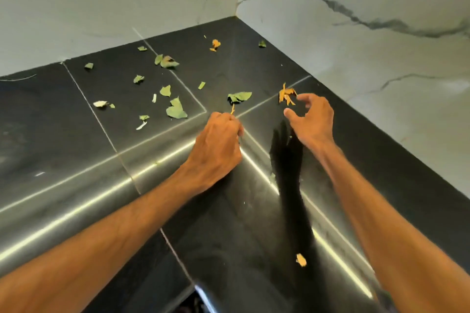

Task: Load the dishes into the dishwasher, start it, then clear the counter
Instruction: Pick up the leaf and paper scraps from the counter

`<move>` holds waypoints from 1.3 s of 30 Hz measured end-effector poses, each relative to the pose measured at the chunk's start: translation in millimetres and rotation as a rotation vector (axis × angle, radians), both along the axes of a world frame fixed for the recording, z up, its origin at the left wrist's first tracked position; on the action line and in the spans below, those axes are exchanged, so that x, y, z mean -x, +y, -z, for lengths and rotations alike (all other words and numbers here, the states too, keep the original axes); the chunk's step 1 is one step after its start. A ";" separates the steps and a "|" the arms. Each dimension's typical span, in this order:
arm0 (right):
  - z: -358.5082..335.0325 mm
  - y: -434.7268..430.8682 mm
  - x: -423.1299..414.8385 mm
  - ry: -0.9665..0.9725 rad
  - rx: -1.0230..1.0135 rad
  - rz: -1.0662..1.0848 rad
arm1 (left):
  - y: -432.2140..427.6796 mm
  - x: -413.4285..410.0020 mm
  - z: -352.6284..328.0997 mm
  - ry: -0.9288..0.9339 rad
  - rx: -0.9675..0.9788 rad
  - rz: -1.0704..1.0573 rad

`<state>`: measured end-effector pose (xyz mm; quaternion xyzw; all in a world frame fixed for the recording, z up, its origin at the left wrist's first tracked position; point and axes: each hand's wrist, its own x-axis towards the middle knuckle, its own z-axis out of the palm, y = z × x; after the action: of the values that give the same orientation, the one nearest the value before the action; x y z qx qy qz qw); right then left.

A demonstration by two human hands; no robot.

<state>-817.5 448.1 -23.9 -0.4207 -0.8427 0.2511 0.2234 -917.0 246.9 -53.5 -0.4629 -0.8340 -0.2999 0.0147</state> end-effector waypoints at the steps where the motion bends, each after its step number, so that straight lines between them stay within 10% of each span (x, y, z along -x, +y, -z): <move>1: -2.3 12.8 14.9 -0.058 0.001 -0.029 | 6.6 8.0 1.1 0.004 0.018 -0.032; 12: 22.4 47.9 77.6 -0.481 -0.224 -0.236 | 11.6 26.0 21.5 0.263 0.095 -0.158; 26: 0.7 11.5 54.1 -0.001 0.143 -0.070 | 40.3 67.3 -9.8 0.000 -0.105 -0.134; 33: 4.0 -1.0 29.8 0.286 0.545 0.065 | 93.4 100.0 -5.2 0.147 0.337 0.156; 39: 0.0 -12.2 25.6 0.347 0.802 0.081 | 90.6 105.9 -0.6 0.168 0.274 0.187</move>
<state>-843.1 436.0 -24.0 -0.4585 -0.6112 0.6164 0.1904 -1022.9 337.6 -52.9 -0.5596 -0.8162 -0.1437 -0.0070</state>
